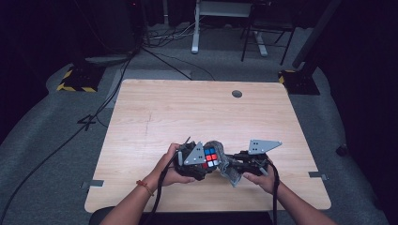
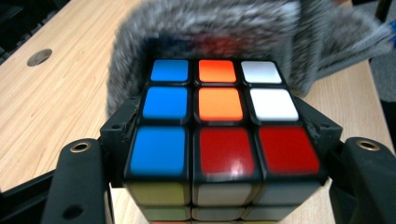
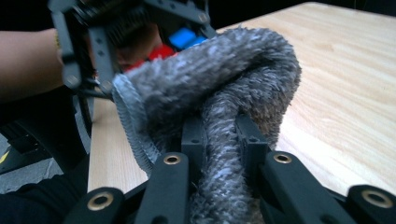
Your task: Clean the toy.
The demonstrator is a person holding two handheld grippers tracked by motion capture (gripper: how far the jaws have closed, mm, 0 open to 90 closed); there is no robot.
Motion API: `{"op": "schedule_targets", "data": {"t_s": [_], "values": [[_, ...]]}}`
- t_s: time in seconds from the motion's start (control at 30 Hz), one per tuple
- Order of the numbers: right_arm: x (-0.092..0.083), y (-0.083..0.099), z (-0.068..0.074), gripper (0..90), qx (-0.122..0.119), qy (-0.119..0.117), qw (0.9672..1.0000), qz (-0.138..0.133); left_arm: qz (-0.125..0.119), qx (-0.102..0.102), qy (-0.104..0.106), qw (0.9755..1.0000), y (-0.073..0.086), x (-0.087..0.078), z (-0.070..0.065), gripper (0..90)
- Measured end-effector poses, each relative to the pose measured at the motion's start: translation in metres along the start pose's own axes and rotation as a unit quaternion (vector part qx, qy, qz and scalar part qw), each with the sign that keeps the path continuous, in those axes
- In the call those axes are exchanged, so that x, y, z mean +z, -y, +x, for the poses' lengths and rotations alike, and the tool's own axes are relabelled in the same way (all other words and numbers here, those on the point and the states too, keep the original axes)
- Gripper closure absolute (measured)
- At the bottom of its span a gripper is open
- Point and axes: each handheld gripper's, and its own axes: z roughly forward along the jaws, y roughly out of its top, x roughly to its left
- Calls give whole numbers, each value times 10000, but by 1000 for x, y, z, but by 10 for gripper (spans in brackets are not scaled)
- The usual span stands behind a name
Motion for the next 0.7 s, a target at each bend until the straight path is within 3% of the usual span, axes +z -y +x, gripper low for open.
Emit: {"op": "schedule_targets", "data": {"t_s": [0.17, 0.33, 0.5, 0.7], "values": [[0, -5, 7, 775, -217, -16, 9998, -16, 364, 130, -48, 9992, 1, 10, -3, 328], [3, -7, 12, 774, -355, 93, 9993, 56, 492, 47, 3, 9988, 2, 14, -2, 331], [4, -3, 6, 774, -268, 299, 9989, 243, 279, 6, -32, 9996, 0, 7, 0, 332], [15, 7, -2, 774, -179, 487, 9960, 733, -135, -77, 72, 9999, -4, -4, -1, 332]]}}
